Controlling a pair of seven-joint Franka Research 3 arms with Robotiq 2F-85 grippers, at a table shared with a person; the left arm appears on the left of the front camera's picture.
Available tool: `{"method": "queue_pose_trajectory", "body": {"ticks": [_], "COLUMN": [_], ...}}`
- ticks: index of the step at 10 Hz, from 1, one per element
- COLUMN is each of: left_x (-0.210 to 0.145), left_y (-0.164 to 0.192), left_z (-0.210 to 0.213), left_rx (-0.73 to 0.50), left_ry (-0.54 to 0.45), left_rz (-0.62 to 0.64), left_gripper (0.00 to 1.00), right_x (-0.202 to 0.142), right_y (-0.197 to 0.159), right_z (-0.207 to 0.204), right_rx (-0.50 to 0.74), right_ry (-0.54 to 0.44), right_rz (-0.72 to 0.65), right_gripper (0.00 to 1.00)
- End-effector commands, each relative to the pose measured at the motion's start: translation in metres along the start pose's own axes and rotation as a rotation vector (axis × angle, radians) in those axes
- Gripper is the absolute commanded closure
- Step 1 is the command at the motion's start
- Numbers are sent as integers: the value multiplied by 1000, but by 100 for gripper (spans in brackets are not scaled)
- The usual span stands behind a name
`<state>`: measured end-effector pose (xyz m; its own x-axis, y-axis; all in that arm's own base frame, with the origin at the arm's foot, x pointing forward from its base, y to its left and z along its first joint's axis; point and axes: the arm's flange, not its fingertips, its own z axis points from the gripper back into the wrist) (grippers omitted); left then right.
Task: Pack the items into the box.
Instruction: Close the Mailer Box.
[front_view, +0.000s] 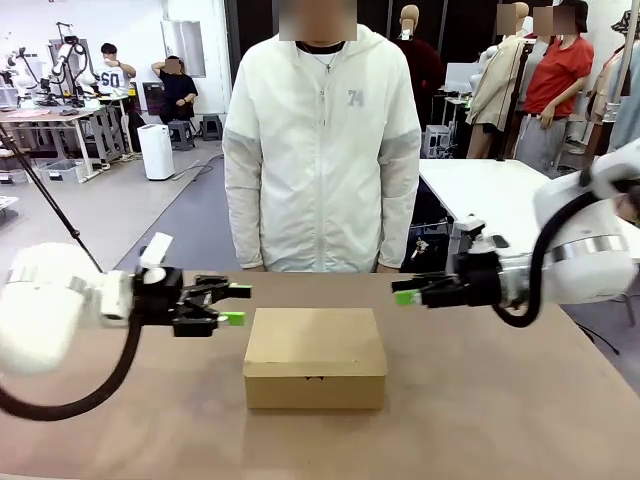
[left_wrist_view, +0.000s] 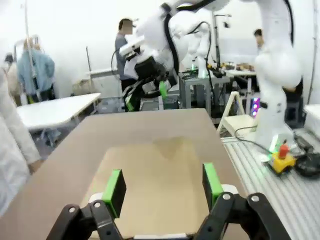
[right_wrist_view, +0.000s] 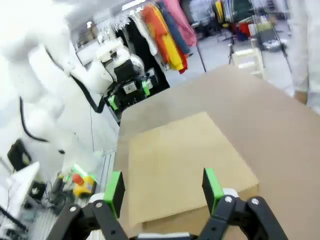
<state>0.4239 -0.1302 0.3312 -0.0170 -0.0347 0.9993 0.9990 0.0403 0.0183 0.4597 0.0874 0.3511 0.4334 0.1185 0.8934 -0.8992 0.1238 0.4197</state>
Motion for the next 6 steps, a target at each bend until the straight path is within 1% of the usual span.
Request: {"method": "queue_pose_trajectory", "body": {"ticks": [1, 2, 3, 4, 5, 6], "left_x": [15, 17, 22, 26, 30, 33], "left_y": [-32, -40, -41, -41, -39, -33], "left_z": [55, 84, 118, 152, 177, 197], "left_rx": [52, 54, 143, 231, 264, 364], "left_ry": [91, 153, 128, 86, -43, -210], "left_rz": [258, 378, 479, 610, 702, 743], "left_gripper": [19, 19, 19, 19, 19, 19], "right_x": [6, 2, -7, -18, -32, -48], "right_y": [33, 47, 58, 66, 70, 67], "right_z": [45, 79, 110, 138, 169, 195], "right_rx": [-4, 31, 22, -38, -78, -119], "right_ry": [-17, -59, -70, -56, -92, -152], "right_rz": [-249, -378, -484, -578, -659, -731], "right_gripper": [17, 17, 17, 17, 17, 17]}}
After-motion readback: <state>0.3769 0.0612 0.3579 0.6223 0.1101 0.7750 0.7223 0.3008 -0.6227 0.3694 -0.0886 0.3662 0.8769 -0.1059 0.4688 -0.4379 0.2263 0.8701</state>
